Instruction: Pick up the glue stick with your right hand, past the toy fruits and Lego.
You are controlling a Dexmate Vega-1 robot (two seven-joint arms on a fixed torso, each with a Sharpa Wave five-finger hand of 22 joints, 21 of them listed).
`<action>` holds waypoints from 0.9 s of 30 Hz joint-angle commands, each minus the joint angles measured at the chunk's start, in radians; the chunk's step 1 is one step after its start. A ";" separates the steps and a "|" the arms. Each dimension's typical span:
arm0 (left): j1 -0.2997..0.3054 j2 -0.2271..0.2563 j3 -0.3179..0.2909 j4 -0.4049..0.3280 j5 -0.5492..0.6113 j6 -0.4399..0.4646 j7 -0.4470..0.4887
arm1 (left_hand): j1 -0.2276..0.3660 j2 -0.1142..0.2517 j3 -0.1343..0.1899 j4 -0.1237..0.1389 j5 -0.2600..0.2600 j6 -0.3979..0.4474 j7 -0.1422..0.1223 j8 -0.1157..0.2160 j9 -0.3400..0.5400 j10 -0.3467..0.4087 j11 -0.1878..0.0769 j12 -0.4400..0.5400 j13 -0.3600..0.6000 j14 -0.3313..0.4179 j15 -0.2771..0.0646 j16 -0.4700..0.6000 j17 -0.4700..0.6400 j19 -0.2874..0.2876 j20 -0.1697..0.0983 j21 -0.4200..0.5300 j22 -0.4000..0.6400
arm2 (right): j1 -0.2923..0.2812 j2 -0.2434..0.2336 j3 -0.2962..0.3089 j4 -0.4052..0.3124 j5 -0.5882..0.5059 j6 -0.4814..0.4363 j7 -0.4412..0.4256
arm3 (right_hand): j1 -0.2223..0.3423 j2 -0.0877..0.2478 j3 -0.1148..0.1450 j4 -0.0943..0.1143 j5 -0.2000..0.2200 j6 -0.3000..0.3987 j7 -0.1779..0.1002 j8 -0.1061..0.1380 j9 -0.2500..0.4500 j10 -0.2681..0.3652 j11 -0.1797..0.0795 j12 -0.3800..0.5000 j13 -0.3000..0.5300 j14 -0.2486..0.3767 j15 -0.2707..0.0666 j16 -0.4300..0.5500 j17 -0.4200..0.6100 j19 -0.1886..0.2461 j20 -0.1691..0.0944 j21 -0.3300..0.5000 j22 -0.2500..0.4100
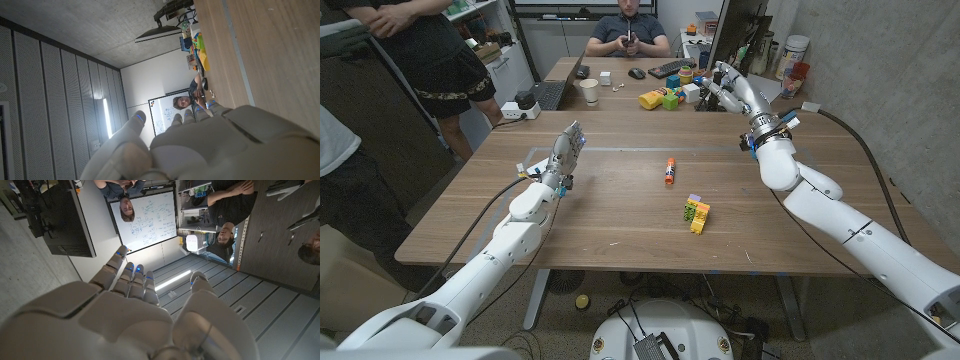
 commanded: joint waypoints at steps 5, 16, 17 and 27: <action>-0.002 0.003 -0.008 0.014 -0.008 -0.010 -0.014 | -0.003 0.021 -0.001 0.000 0.007 -0.023 0.000 0.005 0.002 -0.062 0.000 0.006 0.003 -0.115 -0.001 0.003 0.003 -0.005 -0.002 0.002 0.002 | 0.066 0.026 -0.113 -0.030 -0.277 -0.143 0.018 | 0.036 -0.008 0.004 -0.027 0.013 0.017 -0.015 0.007 0.003 0.013 -0.006 0.004 0.002 0.007 -0.005 -0.009 0.000 -0.001 0.011 -0.007 0.003; 0.000 0.004 -0.012 0.016 -0.009 -0.015 -0.015 | -0.003 0.021 -0.002 -0.001 0.007 -0.023 0.000 0.005 0.002 -0.062 0.001 0.006 0.003 -0.114 0.000 0.004 0.003 -0.005 -0.001 0.002 0.002 | 0.104 0.043 -0.165 -0.009 -0.329 -0.179 0.103 | 0.077 -0.001 0.006 -0.048 0.019 0.026 -0.035 0.007 0.005 0.010 -0.026 -0.001 0.003 0.008 -0.011 -0.013 -0.001 -0.007 0.010 -0.015 0.003; 0.000 0.004 -0.012 0.016 -0.011 -0.014 -0.016 | -0.003 0.021 -0.002 -0.001 0.007 -0.023 0.000 0.005 0.002 -0.062 0.002 0.006 0.003 -0.114 0.000 0.004 0.003 -0.005 -0.001 0.002 0.002 | 0.108 0.044 -0.169 -0.005 -0.328 -0.182 0.116 | 0.079 -0.001 0.006 -0.049 0.019 0.026 -0.035 0.007 0.005 0.011 -0.026 -0.001 0.003 0.008 -0.012 -0.013 -0.001 -0.006 0.011 -0.015 0.003; 0.008 0.007 -0.014 0.006 -0.011 -0.013 -0.008 | -0.004 0.020 -0.003 -0.001 0.007 -0.024 0.000 0.005 0.002 -0.063 0.002 0.006 0.003 -0.114 0.000 0.004 0.003 -0.005 -0.001 0.002 0.002 | 0.134 0.053 -0.212 0.020 -0.354 -0.226 0.193 | 0.120 -0.018 -0.005 -0.071 0.021 0.012 -0.014 -0.002 0.004 -0.005 -0.035 -0.011 0.003 0.037 -0.043 -0.007 -0.002 0.024 0.041 -0.010 0.003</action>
